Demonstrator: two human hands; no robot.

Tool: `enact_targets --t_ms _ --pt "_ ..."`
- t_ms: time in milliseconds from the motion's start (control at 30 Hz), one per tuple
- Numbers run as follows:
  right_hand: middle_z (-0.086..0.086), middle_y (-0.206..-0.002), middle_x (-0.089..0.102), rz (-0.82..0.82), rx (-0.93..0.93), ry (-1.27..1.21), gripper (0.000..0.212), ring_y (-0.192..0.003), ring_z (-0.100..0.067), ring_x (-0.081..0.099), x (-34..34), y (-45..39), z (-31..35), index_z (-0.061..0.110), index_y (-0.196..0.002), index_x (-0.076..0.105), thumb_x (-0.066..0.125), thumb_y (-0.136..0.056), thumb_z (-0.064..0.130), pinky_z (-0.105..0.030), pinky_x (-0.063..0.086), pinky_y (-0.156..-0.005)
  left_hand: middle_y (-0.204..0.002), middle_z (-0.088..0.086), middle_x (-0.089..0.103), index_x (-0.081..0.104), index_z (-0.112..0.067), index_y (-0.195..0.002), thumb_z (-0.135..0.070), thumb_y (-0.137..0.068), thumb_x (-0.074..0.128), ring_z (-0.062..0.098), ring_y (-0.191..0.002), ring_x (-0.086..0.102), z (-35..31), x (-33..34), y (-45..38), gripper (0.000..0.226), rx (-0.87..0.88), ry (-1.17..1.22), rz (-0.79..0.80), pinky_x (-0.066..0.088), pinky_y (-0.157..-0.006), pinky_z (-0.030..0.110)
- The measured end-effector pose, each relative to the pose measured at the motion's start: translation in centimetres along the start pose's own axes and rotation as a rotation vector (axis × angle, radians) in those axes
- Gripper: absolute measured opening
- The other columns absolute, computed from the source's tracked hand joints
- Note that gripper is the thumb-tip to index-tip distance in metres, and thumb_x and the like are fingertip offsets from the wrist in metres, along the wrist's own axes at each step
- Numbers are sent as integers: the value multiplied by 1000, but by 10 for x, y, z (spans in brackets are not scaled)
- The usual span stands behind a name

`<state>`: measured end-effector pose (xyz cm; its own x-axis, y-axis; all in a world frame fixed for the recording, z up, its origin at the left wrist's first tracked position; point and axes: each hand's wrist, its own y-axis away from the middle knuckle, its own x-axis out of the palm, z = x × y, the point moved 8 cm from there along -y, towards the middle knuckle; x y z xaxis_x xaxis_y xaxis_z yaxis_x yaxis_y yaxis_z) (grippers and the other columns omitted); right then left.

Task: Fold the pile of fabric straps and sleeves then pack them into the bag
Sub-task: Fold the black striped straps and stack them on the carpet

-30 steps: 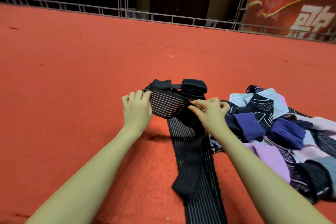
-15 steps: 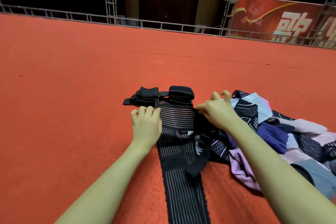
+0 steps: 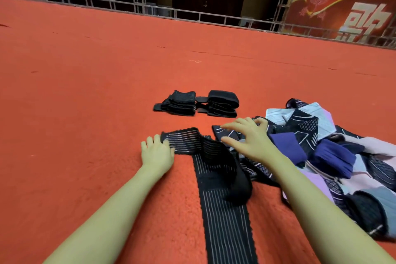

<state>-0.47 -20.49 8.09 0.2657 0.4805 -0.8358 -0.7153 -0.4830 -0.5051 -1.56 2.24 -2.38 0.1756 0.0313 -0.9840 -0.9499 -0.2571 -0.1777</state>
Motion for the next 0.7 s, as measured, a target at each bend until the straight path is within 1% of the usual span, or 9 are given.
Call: enact_targets --t_ms 67,133,233,300,367,500,567,633,700 --pt "24 -99 52 96 -16 6 62 -99 3 37 4 8 3 37 -112 64 36 -72 75 -27 10 -94 -147 9 34 42 -16 -138 -43 -100 34 30 -130 32 -1 8 4 48 8 26 55 25 -103 40" --pt "26 -102 52 172 -4 -5 65 -107 2 38 10 16 3 38 -116 62 39 -70 78 -21 4 -94 -156 6 22 33 -17 -146 -43 -101 29 27 -140 24 -10 6 9 52 78 108 11 20 -108 40" --pt "28 -107 50 192 -24 23 71 -111 2 38 19 30 4 37 -125 56 36 -71 78 -23 7 -91 -158 -2 18 30 -22 -148 -45 -97 18 15 -143 21 -48 0 25 57 373 294 44 17 -108 34" --pt "20 -114 54 128 -63 49 67 -109 -3 39 21 40 7 35 -126 57 38 -75 75 -26 11 -90 -159 -6 17 22 -29 -150 -46 -94 14 10 -143 20 -66 -4 38 60 481 401 95 13 -109 33" --pt "13 -115 57 79 -111 49 62 -106 -6 41 26 51 15 32 -126 56 44 -78 71 -28 15 -87 -159 -7 16 14 -35 -151 -45 -95 14 9 -143 18 -71 -6 41 57 481 437 97 11 -111 34" --pt "9 -131 48 84 -211 67 62 -113 -13 38 37 66 31 35 -135 42 49 -80 63 -30 18 -89 -160 -5 6 10 -36 -151 -38 -100 16 18 -146 9 -72 -5 41 52 473 205 117 7 -114 39" --pt "8 -139 43 90 -289 150 55 -116 -17 36 42 69 37 36 -133 45 48 -83 58 -33 20 -90 -161 -4 -1 8 -32 -152 -31 -103 23 20 -147 3 -72 -4 41 52 476 154 155 4 -115 40" --pt "10 -137 49 143 -312 162 48 -117 -16 40 49 70 37 36 -129 50 43 -88 59 -34 19 -88 -161 -5 -3 7 -30 -153 -30 -103 24 20 -147 1 -74 -7 39 52 490 157 149 3 -116 40" --pt "12 -130 56 267 -291 166 61 -120 -15 44 59 71 35 33 -128 55 25 -90 71 -36 18 -91 -161 -6 -3 6 -33 -152 -32 -104 23 20 -147 2 -74 -7 35 51 502 160 146 3 -116 41"
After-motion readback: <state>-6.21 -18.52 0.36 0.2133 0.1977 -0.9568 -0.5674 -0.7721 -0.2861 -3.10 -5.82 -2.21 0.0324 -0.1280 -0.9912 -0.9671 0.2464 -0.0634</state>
